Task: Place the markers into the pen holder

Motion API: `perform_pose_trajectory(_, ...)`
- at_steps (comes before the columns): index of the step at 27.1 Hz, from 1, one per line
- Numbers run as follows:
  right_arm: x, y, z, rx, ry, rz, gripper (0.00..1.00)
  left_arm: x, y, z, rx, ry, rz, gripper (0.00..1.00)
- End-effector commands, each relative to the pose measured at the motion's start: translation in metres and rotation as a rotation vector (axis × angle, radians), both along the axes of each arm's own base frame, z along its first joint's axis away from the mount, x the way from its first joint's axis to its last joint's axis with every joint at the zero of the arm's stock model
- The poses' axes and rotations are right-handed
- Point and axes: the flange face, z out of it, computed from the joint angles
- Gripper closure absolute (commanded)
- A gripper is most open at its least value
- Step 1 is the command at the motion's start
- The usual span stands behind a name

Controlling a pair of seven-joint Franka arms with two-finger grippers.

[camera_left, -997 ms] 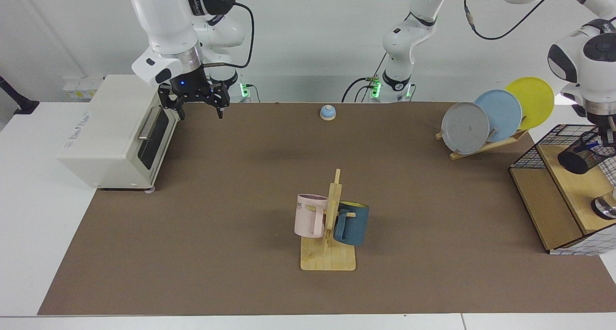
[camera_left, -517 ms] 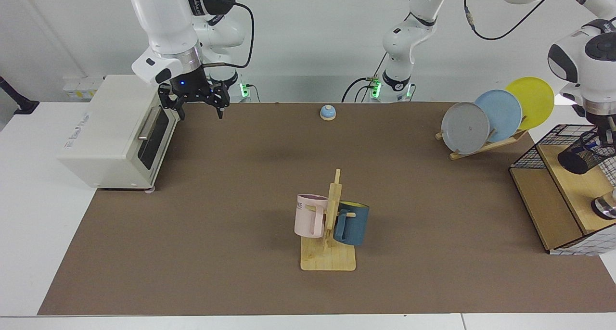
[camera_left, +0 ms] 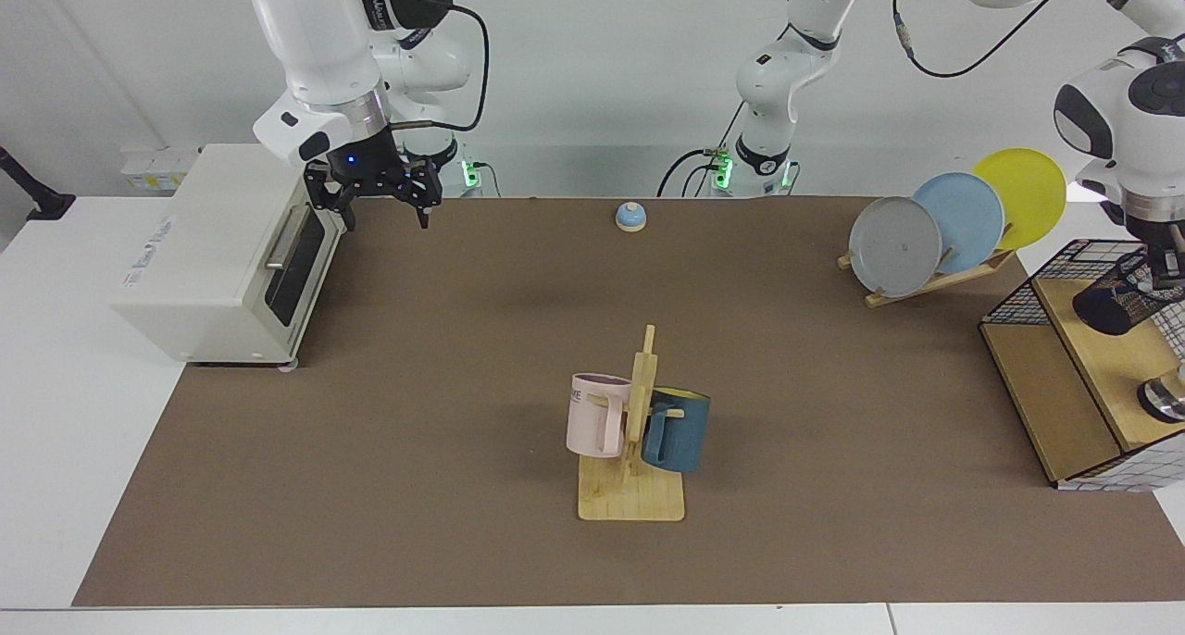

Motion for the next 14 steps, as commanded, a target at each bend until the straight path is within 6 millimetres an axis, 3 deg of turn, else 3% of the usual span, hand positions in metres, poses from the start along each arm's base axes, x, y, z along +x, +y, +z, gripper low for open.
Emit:
perform_pose_trajectory(1, -0.003, -0.002, 0.002, 0.007, -0.001, -0.020, 0.00, -0.008, 0.002, -0.001, -0.021, -0.017, 0.036, 0.37)
perform_pose_trajectory(7, -0.003, -0.002, 0.002, 0.008, -0.001, -0.020, 0.00, -0.006, 0.003, 0.003, -0.017, -0.022, 0.031, 0.37)
perform_pose_trajectory(14, -0.003, -0.002, 0.002, 0.008, -0.001, -0.020, 0.00, -0.002, 0.003, 0.023, 0.006, -0.043, 0.023, 0.36)
